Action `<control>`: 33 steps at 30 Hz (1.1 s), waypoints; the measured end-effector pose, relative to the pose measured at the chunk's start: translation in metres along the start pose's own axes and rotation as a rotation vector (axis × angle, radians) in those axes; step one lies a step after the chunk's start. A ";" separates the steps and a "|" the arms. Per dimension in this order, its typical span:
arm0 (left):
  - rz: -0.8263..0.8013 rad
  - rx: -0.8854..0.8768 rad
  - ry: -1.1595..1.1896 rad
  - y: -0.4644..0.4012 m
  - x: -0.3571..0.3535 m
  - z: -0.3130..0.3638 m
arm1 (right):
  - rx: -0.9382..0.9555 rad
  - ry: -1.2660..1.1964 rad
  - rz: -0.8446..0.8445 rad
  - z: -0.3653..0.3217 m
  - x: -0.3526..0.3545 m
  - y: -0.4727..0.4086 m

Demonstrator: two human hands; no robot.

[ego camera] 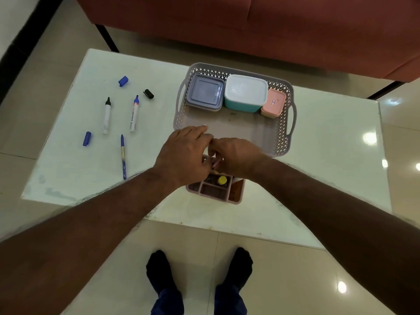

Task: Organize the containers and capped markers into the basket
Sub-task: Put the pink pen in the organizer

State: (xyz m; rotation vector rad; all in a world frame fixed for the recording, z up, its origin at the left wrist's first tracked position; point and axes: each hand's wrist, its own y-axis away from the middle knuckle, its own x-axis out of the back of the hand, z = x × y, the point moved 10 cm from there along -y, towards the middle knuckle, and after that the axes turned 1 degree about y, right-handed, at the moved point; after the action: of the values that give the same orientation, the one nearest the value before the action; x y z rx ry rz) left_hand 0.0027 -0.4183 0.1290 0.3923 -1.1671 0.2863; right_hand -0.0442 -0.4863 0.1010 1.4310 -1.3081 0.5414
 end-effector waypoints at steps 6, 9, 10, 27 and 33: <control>0.022 0.038 -0.038 -0.002 0.000 -0.004 | -0.057 0.121 -0.089 0.015 -0.002 0.003; 0.018 0.037 -0.036 0.000 -0.002 -0.005 | -0.067 0.172 -0.148 0.019 -0.004 0.006; 0.009 0.030 -0.027 0.000 -0.003 -0.005 | -0.066 0.189 -0.165 0.020 -0.004 0.007; 0.011 0.011 -0.046 0.000 -0.008 -0.004 | 0.029 0.058 -0.188 0.007 0.000 0.011; 0.136 0.055 -0.225 0.004 0.006 -0.015 | 0.116 -0.018 -0.159 -0.007 0.006 0.011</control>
State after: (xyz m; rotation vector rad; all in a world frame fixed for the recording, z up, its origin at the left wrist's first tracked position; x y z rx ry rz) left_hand 0.0160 -0.4074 0.1303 0.4015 -1.4122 0.4016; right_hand -0.0498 -0.4804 0.1131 1.6233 -1.1807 0.5063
